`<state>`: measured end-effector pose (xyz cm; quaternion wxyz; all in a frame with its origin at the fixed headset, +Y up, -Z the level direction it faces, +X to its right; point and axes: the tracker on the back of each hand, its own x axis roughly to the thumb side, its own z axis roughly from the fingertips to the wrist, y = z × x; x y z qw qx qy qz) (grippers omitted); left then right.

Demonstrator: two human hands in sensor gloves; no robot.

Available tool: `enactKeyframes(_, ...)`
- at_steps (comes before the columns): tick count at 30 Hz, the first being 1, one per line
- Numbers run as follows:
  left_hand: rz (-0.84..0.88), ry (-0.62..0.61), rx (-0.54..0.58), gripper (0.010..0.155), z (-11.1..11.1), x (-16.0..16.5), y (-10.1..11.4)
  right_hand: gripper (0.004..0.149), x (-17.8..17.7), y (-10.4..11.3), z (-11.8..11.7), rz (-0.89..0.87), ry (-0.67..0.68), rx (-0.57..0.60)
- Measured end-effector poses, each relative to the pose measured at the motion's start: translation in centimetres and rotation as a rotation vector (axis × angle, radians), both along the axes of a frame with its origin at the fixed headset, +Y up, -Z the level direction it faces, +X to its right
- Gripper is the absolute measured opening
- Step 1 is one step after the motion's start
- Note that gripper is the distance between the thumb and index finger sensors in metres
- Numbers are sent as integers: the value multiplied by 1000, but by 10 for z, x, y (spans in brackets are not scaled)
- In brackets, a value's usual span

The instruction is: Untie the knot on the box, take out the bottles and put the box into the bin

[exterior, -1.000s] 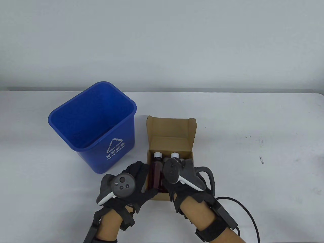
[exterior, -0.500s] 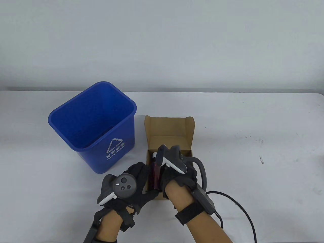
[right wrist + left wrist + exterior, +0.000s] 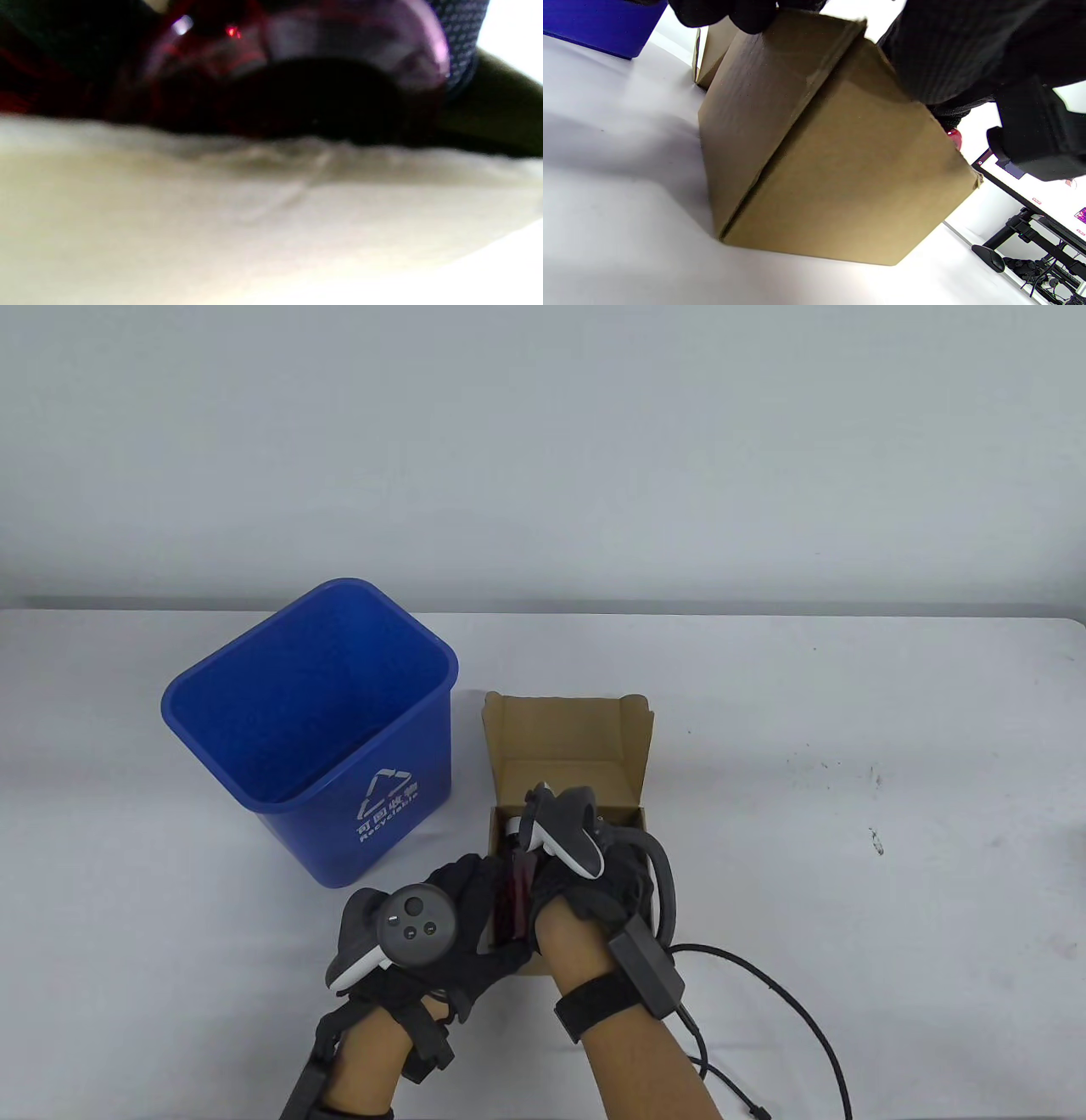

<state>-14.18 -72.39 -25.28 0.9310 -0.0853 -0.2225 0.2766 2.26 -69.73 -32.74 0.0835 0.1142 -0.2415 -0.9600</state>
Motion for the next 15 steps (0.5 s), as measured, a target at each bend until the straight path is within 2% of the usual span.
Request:
enactKeyframes(5, 0, 4, -8, 98, 0, 0, 0, 89, -1, 1, 3, 17, 11, 43)
enactKeyframes(8, -14, 4, -9, 98, 0, 0, 3, 87, -2, 5, 6, 58, 87, 153)
enactKeyframes(15, -19, 7, -22, 96, -1, -2, 3, 88, 0, 21, 11, 17, 106, 184)
